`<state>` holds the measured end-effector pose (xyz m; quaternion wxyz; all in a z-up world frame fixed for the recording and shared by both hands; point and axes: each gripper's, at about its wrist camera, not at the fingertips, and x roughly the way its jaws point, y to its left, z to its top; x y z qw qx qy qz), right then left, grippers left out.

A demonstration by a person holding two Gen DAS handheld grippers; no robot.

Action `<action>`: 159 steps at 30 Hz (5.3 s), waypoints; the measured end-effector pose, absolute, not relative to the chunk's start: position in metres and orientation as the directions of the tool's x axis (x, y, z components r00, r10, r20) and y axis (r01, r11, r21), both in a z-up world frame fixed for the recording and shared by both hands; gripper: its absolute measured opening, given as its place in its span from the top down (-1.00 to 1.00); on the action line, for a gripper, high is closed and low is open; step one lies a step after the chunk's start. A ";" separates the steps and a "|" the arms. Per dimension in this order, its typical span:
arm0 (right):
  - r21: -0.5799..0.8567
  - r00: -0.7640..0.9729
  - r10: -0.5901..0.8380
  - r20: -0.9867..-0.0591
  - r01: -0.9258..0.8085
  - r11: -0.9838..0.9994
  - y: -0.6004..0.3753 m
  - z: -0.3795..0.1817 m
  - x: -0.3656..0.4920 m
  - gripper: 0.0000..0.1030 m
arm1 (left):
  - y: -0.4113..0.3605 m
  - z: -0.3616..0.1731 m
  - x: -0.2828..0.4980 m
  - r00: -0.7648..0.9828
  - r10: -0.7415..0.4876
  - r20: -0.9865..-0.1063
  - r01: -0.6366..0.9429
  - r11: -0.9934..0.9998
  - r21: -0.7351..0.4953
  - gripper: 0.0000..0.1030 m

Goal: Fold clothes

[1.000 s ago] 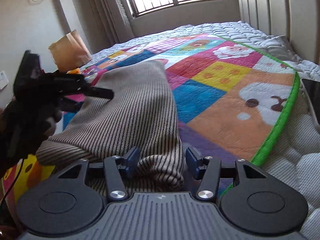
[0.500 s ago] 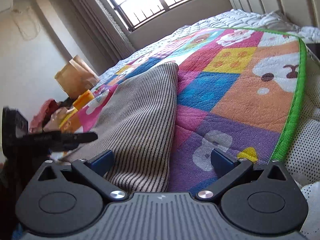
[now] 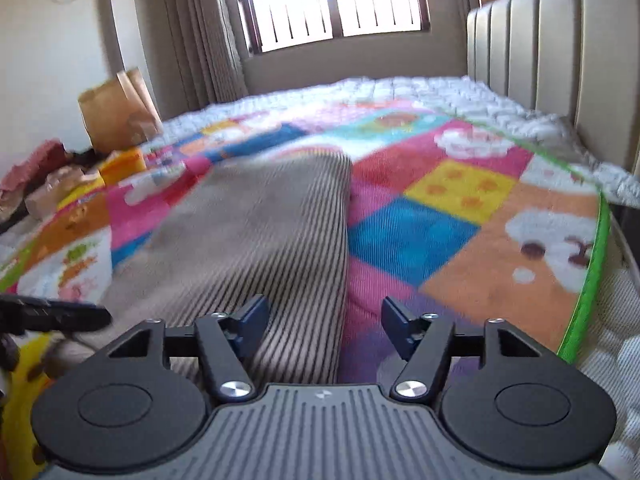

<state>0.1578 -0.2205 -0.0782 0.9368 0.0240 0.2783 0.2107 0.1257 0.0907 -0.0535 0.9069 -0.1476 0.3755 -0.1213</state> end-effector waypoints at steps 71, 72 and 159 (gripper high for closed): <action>-0.461 0.597 0.567 -0.568 -0.801 0.382 -0.121 -0.060 0.037 -0.45 | 0.147 -0.034 0.053 0.744 -0.177 -0.644 0.060 0.978 -0.200 -1.00; -0.462 0.592 0.561 -0.579 -0.805 0.372 -0.118 -0.068 0.036 -0.49 | 0.144 -0.034 0.051 0.740 -0.188 -0.645 0.081 0.978 -0.193 -1.00; -0.286 0.750 0.322 -0.578 -0.555 0.781 -0.168 -0.042 0.265 -1.00 | 0.101 -0.023 0.226 0.729 -0.305 -0.612 0.315 0.944 -0.096 -1.00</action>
